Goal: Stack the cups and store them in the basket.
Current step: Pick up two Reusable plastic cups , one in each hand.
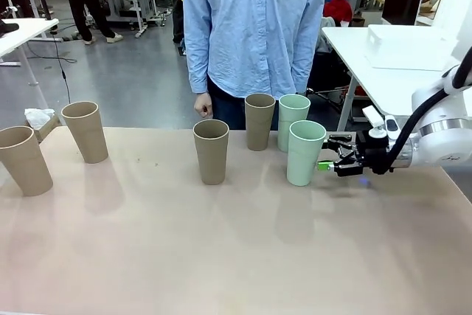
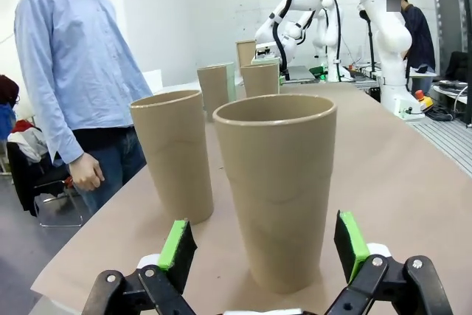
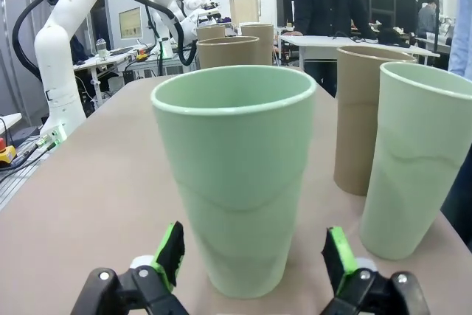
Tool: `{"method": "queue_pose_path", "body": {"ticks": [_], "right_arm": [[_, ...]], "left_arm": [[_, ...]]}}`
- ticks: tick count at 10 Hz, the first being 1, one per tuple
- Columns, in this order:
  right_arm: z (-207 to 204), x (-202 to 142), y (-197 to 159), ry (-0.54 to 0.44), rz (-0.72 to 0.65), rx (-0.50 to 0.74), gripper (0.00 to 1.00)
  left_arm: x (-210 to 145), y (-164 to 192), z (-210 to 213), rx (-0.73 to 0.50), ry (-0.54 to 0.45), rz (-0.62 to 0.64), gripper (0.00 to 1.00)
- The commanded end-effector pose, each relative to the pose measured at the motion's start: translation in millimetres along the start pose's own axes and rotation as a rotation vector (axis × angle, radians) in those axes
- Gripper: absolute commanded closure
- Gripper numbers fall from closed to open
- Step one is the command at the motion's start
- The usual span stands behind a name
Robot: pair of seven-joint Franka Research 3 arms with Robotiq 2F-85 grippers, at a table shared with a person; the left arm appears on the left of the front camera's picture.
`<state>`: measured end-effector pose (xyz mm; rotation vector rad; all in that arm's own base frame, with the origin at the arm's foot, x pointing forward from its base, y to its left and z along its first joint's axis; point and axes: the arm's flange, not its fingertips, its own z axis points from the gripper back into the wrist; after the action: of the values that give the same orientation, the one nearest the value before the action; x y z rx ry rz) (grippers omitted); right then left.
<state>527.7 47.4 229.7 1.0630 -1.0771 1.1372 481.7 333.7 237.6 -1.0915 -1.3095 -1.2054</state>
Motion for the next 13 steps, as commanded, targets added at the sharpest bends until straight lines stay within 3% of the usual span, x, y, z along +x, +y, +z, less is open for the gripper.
{"method": "queue_pose_path", "body": {"ticks": [1,5,13], "right_arm": [[-5.7,-0.2,0.9,-0.034,0.039,-0.014,0.00],[-13.6,-1.5,4.3,-0.088,0.035,0.002,0.00],[-24.7,-3.0,7.0,-0.086,0.003,0.066,0.00]], "left_arm": [[3.2,-5.3,-13.5,0.041,0.003,-0.012,0.00],[0.8,-8.3,-28.9,0.057,0.002,-0.002,0.00],[-10.1,-8.9,-56.9,0.023,0.026,0.011,0.00]]}}
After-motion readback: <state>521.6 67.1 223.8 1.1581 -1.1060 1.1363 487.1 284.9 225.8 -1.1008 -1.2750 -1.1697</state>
